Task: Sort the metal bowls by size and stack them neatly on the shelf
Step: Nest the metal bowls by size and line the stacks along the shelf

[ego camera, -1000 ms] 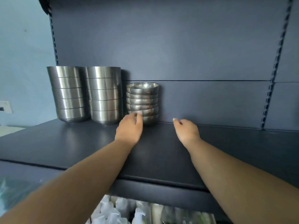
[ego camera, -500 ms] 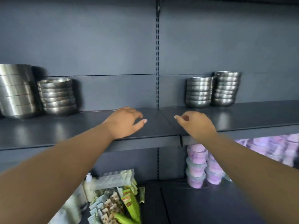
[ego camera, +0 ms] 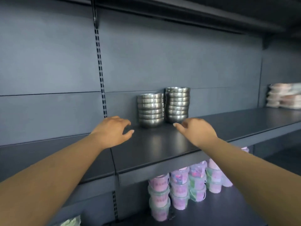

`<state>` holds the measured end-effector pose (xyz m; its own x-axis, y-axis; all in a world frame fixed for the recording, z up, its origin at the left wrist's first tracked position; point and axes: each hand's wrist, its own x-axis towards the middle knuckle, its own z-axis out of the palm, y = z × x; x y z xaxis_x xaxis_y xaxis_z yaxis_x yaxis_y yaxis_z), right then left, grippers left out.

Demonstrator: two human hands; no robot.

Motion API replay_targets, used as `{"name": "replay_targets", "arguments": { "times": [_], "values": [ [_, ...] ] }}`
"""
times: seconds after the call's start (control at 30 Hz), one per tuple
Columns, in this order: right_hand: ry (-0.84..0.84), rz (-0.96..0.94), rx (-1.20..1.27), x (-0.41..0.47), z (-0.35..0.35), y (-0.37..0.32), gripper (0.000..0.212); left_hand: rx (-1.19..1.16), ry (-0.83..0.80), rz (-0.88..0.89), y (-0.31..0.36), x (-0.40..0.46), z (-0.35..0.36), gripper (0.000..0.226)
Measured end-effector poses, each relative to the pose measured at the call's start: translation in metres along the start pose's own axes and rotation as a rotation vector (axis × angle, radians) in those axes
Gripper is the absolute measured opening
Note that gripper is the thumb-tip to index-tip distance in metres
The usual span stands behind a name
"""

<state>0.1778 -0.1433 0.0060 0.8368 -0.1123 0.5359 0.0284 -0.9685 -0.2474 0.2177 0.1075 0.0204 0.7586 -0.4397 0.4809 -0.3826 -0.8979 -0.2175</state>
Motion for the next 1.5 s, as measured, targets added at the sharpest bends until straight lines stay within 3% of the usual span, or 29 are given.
{"name": "replay_targets", "arguments": {
  "times": [0.17,0.43,0.53,0.7,0.9,1.03,1.17,1.5],
  "values": [
    [-0.036,0.107,0.184,0.058,0.019,0.006,0.047,-0.297,0.034,-0.194,0.000,0.061,0.034,0.048],
    [-0.089,0.228,0.816,0.129,0.075,-0.004,0.068,-1.288,0.234,-0.653,0.026,0.141,0.076,0.065],
    [-0.093,0.226,0.999,0.152,0.092,-0.008,0.073,-1.493,0.365,-0.733,0.033,0.160,0.086,0.074],
    [-0.135,0.174,1.238,0.179,0.120,-0.008,0.077,-1.519,0.413,-0.794,0.050,0.179,0.100,0.071],
    [-0.176,0.145,1.328,0.196,0.135,-0.011,0.082,-1.580,0.422,-0.741,0.064,0.188,0.107,0.044],
    [-0.160,0.171,1.323,0.187,0.136,-0.028,0.082,-1.532,0.484,-0.798,0.056,0.182,0.103,0.034],
    [-0.160,0.104,1.353,0.169,0.133,-0.058,0.095,-1.427,0.484,-0.841,0.043,0.154,0.086,0.064],
    [-0.193,-0.266,1.310,0.140,0.099,-0.196,0.080,-1.252,0.681,-0.843,-0.055,0.054,0.014,0.059]
  ]
}}
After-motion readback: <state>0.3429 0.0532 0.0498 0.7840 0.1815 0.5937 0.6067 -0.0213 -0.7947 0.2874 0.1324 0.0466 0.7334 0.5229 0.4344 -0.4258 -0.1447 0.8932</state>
